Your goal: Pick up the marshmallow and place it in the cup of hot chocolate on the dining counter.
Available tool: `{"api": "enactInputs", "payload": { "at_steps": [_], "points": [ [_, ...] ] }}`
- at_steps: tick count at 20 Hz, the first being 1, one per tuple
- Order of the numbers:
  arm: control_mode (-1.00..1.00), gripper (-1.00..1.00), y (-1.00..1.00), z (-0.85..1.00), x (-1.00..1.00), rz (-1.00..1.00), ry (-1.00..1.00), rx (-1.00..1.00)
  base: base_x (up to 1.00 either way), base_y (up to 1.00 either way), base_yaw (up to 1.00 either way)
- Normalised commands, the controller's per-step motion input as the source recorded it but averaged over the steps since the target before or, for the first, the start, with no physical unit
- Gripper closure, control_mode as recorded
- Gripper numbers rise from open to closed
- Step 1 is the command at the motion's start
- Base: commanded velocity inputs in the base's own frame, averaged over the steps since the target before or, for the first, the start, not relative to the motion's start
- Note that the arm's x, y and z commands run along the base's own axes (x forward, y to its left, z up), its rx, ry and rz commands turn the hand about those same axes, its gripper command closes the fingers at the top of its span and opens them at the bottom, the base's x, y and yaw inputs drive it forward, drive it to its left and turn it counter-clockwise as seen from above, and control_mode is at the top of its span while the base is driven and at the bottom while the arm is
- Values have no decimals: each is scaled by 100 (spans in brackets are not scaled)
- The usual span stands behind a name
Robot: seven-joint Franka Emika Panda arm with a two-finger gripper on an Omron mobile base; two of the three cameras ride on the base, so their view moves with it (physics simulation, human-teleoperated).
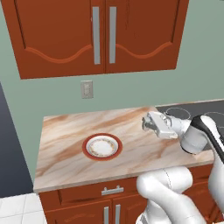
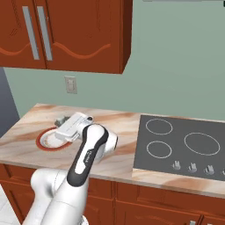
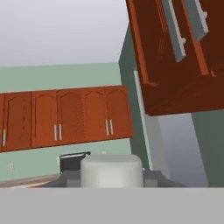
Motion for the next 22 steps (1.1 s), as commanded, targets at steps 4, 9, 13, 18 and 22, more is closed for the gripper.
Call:
{"api": "enactInputs", "payload": {
  "at_steps": [4,9,13,18,22],
  "points": [
    [-100,100,-3,51,-5,11,-2,5,0,0,0],
    [-100,100,0,50,-34,11,-17,0,0,0,0],
    [100,100,0,21,-28,5,-11,0,-27,0,5],
    [100,100,0,0,0,0,0,0,-64,-1,6],
    [100,100,0,0,0,0,0,0,-85,65,3]
  ]
}}
